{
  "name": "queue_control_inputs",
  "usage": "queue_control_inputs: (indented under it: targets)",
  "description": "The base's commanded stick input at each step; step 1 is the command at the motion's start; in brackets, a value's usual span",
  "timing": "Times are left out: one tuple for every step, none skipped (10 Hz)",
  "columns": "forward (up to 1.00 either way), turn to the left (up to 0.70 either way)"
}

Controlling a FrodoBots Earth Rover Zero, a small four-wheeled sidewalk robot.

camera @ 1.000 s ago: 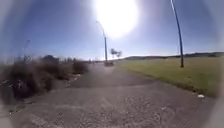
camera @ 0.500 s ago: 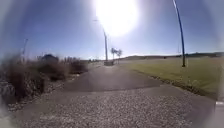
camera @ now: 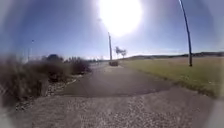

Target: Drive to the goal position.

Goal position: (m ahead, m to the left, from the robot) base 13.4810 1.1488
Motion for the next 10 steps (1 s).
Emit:
queue_control_inputs:
  targets:
    - [0.7, 0.03]
    - [0.7, 0.35]
    - [0.7, 0.35]
    - [0.7, 0.0]
    - [0.7, 0.0]
    - [0.7, 0.0]
    - [0.7, 0.0]
    - [0.7, 0.0]
    - [0.7, 0.0]
    - [0.7, 0.0]
